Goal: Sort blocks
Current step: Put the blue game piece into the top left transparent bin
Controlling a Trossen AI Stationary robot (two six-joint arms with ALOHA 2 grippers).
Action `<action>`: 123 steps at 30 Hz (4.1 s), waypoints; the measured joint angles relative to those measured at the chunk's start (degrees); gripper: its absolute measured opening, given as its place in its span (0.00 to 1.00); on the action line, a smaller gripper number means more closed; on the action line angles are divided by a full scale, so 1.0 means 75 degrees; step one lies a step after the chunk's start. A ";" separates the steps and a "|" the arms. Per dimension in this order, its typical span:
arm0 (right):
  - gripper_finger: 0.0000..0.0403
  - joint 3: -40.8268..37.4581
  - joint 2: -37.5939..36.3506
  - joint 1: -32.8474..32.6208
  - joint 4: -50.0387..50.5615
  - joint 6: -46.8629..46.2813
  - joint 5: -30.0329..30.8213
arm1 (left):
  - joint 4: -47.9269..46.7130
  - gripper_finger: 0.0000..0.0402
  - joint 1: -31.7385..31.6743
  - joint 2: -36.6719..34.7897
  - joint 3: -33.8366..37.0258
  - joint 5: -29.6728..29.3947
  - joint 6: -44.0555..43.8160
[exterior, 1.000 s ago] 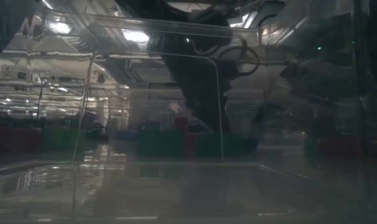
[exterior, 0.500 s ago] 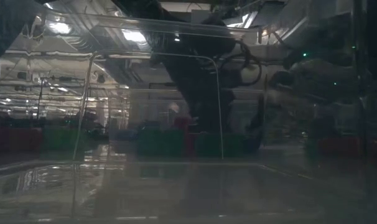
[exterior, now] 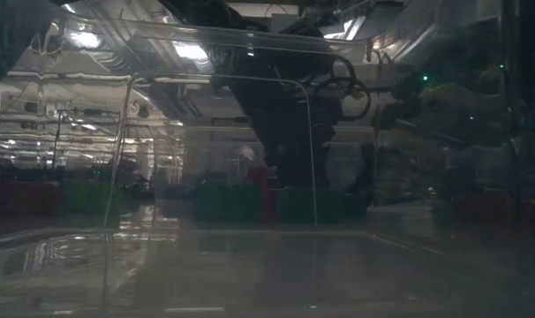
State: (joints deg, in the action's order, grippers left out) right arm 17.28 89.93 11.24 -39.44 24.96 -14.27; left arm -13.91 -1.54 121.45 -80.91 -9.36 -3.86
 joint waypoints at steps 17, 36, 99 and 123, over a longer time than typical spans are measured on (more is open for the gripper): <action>0.75 -0.0015 -0.1498 -0.0217 0.0758 -0.0255 0.0490 | -0.0009 0.49 0.0085 -0.0009 -0.0007 -0.0256 0.0184; 0.75 -0.0009 -0.0160 -0.0208 -0.0158 -0.0718 0.0677 | 0.0228 0.49 -0.0009 -0.0007 -0.0010 -0.0184 0.0344; 0.69 0.0003 0.0478 -0.0200 -0.0903 -0.0677 0.1758 | -0.0615 0.49 0.0138 -0.1525 -0.0010 -0.0612 0.0616; 0.71 0.2879 -0.1736 -0.0194 0.2633 0.0348 0.2263 | -0.4063 0.49 0.0662 -0.5271 0.0939 -0.2385 0.0209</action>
State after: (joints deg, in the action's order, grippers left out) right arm 38.87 76.91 9.78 -19.69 27.56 2.70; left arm -44.39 3.42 81.92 -73.87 -27.24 -2.29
